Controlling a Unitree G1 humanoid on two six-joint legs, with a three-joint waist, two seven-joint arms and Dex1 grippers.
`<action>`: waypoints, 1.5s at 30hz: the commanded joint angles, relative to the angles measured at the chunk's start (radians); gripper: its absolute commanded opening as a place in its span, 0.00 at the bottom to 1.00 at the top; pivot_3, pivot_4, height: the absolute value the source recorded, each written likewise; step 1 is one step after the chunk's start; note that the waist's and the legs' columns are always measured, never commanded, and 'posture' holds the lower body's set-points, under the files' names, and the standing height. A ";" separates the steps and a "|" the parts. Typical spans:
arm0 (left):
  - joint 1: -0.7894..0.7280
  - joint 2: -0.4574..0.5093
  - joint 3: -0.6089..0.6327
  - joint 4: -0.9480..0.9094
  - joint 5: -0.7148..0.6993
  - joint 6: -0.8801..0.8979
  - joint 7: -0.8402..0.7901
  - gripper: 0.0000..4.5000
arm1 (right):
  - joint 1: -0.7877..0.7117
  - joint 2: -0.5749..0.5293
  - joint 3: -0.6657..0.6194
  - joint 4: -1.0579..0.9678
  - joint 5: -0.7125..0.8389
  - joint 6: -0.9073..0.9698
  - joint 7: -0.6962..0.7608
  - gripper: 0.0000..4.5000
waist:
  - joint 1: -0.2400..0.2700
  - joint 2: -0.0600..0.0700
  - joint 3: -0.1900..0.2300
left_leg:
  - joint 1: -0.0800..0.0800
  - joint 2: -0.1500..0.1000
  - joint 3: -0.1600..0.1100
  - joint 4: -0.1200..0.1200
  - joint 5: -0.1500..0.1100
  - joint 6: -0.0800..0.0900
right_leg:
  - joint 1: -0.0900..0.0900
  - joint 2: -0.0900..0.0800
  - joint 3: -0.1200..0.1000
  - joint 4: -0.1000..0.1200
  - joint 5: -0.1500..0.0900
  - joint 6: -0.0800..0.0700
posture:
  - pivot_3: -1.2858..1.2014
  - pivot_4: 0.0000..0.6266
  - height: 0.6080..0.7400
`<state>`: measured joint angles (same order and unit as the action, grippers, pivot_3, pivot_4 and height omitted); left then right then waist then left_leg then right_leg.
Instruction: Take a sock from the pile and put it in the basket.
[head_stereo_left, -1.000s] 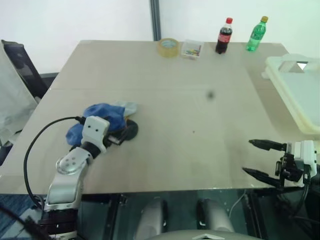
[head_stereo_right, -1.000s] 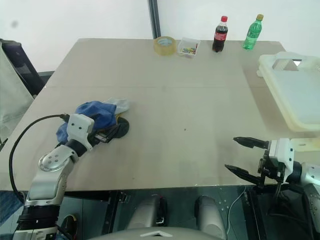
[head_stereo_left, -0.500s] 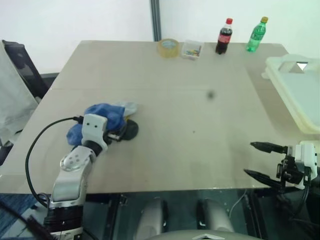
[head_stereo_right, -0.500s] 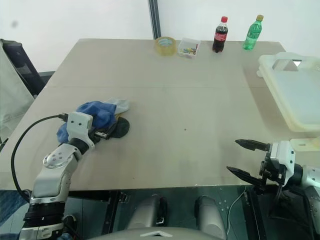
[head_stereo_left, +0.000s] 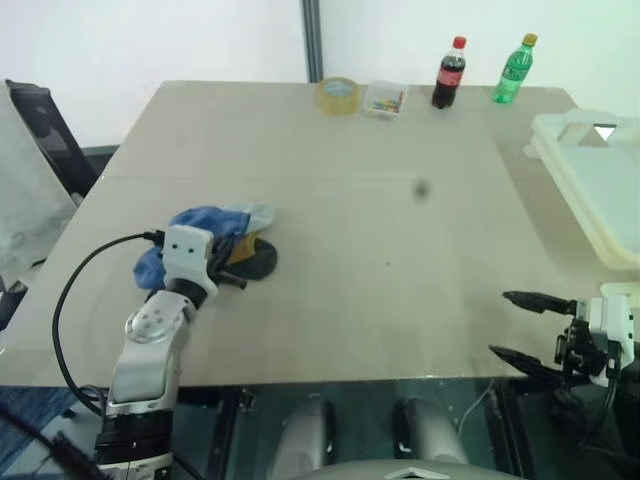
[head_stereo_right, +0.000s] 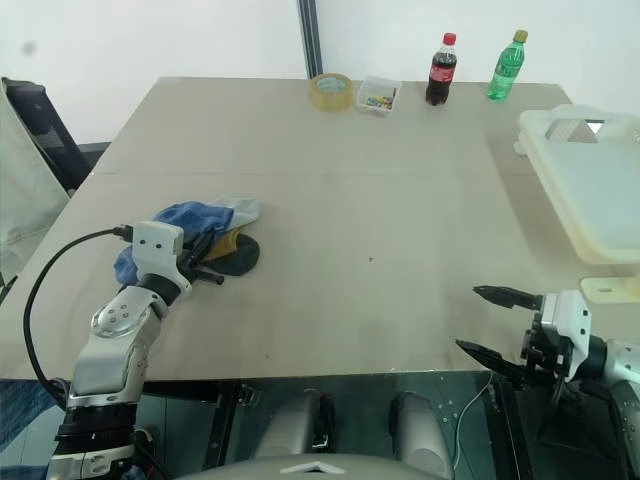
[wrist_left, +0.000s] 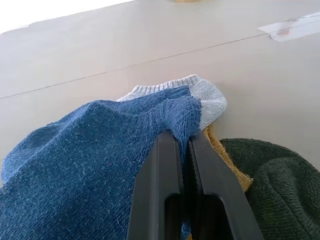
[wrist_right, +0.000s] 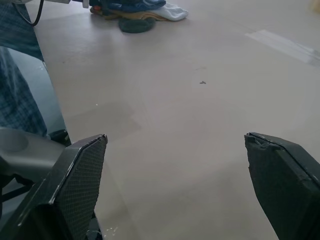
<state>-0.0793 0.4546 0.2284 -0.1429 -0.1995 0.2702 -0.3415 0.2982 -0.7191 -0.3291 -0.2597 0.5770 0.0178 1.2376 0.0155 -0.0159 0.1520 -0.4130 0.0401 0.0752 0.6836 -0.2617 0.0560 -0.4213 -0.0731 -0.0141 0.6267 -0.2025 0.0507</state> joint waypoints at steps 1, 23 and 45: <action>0.015 0.016 0.011 -0.111 -0.059 0.037 -0.048 0.01 | 0.006 0.005 -0.011 -0.008 0.007 -0.021 0.005 1.00 | 0.000 0.000 0.000 | 0.000 0.000 0.000 0.000 0.000 0.000 | 0.000 0.000 0.000 0.000 0.000 0.000 | 0.52 0.24 1.00; -0.117 -0.005 -0.316 -0.069 -0.030 0.138 -0.198 0.01 | 0.044 0.010 -0.047 -0.055 -0.007 -0.020 -0.064 1.00 | 0.000 0.000 0.000 | 0.001 -0.002 -0.001 0.001 0.000 0.000 | 0.001 0.002 0.000 0.000 0.000 0.000 | 0.52 0.24 1.00; -0.122 -0.021 -0.283 0.035 0.041 -0.027 -0.217 0.56 | 0.065 0.021 -0.049 -0.071 -0.010 -0.031 -0.085 1.00 | 0.000 0.000 0.000 | 0.000 -0.001 -0.001 0.001 0.000 0.000 | 0.001 0.001 0.000 0.000 0.000 0.000 | 0.52 0.24 1.00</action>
<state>-0.2083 0.4165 -0.0496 -0.1126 -0.1905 0.2694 -0.5635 0.3645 -0.7011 -0.3564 -0.3016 0.5576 0.0075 1.1563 0.0154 -0.0155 0.1519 -0.4126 0.0386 0.0742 0.6846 -0.2616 0.0561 -0.4200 -0.0721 -0.0142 0.6266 -0.2026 0.0507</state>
